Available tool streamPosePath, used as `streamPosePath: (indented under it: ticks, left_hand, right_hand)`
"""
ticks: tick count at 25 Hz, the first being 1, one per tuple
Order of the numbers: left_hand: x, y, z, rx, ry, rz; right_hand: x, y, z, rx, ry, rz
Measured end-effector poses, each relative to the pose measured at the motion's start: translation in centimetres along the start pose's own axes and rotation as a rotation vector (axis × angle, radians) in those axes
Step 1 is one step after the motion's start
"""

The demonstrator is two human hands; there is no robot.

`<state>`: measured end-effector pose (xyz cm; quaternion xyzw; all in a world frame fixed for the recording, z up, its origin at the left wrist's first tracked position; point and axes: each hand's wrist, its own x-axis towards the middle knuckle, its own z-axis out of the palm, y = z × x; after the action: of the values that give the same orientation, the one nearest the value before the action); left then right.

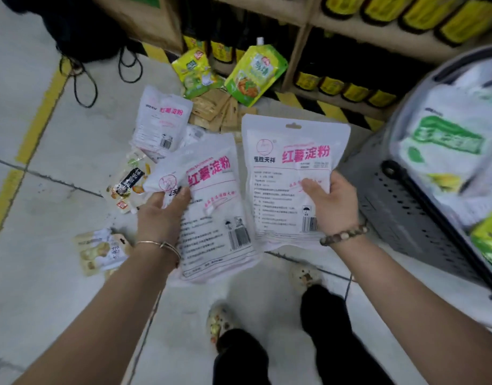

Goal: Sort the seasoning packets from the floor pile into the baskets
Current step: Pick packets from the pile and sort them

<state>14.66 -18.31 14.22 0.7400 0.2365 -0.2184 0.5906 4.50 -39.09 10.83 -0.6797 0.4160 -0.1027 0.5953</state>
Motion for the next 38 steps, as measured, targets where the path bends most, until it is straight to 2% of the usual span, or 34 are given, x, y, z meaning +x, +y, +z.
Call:
streamPosePath:
  ticks: [6, 9, 17, 22, 26, 28, 30, 31, 33, 34, 36, 38]
  left_hand:
    - [-6.6, 3.7, 8.1, 0.211, -0.166, 0.100]
    - [-9.6, 4.2, 14.2, 0.267, -0.227, 0.071]
    - [-11.7, 5.3, 32.5, 0.442, -0.439, 0.150]
    - [-8.4, 4.9, 41.3, 0.472, -0.487, 0.165]
    - [-6.2, 3.2, 44.4, 0.520, -0.556, 0.085]
    - [-5.7, 2.6, 44.9, 0.603, -0.519, 0.182]
    - [-6.2, 2.3, 44.9, 0.722, -0.421, 0.296]
    - [-6.7, 2.1, 44.6, 0.745, -0.362, 0.349]
    - [-8.4, 1.4, 43.5, 0.749, -0.277, 0.500]
    - [-9.4, 1.0, 43.1, 0.781, -0.259, 0.628]
    - [-10.4, 0.4, 43.4, 0.965, -0.314, 0.906]
    - [-10.2, 0.4, 45.0, 1.186, -0.440, 1.058]
  right_hand:
    - [-1.6, -2.6, -11.7, 0.108, 0.197, 0.113]
    - [-0.7, -2.1, -18.2, 0.107, 0.306, 0.170]
    - [7.5, -0.5, -33.8, 0.006, 0.545, 0.141]
    - [11.6, 2.5, -36.7, -0.007, 0.561, 0.193]
    - [13.1, 3.9, -36.6, 0.034, 0.572, 0.200]
    - [14.0, 4.4, -36.4, -0.026, 0.567, 0.251]
    - [14.4, 4.8, -36.5, -0.213, 0.604, 0.316]
    - [14.2, 4.8, -36.6, -0.309, 0.637, 0.306]
    - [13.2, 4.6, -36.6, -0.486, 0.675, 0.161]
    - [12.7, 4.6, -36.3, -0.583, 0.639, 0.056]
    - [12.5, 4.8, -35.6, -0.788, 0.435, -0.077]
    - [13.5, 4.8, -34.8, -0.927, 0.242, -0.015]
